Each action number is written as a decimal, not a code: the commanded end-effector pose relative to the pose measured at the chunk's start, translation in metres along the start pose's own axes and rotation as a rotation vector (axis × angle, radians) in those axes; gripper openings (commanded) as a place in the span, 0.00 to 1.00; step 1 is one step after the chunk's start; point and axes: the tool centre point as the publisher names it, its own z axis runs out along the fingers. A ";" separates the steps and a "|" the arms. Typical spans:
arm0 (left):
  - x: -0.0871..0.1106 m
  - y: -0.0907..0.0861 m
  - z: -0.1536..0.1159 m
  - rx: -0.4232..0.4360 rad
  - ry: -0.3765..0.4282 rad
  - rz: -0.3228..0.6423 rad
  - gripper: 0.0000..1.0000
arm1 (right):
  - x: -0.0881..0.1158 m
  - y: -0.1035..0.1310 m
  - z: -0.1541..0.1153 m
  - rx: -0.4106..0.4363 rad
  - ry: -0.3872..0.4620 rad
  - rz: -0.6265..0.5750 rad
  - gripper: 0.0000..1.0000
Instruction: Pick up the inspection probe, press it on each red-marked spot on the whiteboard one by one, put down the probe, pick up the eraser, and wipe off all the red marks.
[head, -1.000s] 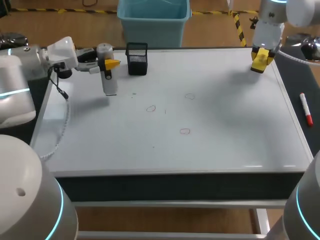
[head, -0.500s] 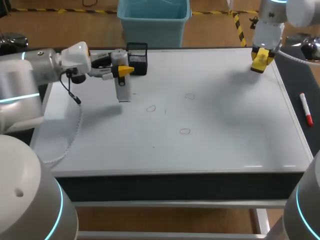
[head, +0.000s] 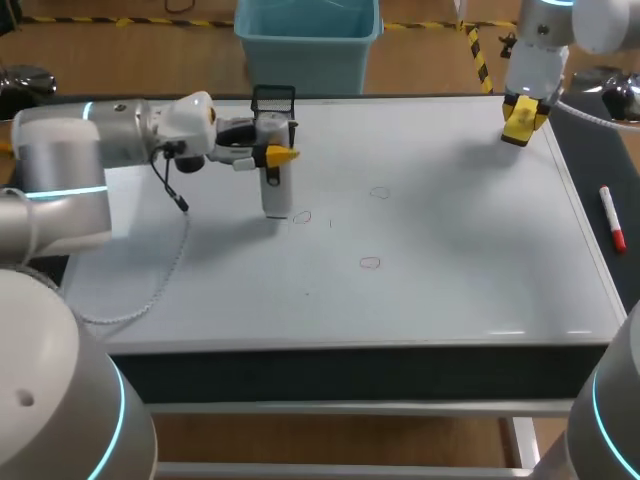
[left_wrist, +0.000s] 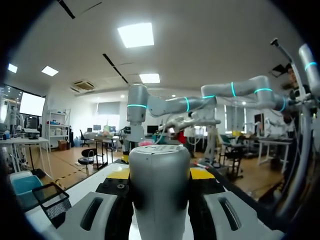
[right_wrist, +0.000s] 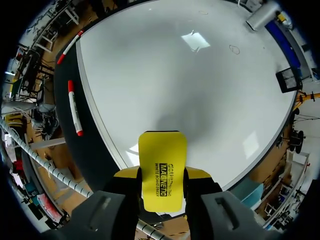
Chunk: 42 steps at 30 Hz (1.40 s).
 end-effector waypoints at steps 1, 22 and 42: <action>-0.012 0.011 0.012 0.013 0.068 -0.007 0.00 | 0.000 -0.002 -0.002 -0.004 0.005 -0.003 0.00; -0.018 0.023 0.028 0.064 0.114 0.001 0.00 | 0.000 -0.002 -0.002 -0.004 0.005 -0.003 0.00; -0.015 0.027 0.026 0.051 0.116 -0.005 0.00 | 0.000 -0.002 -0.002 -0.004 0.005 -0.003 0.00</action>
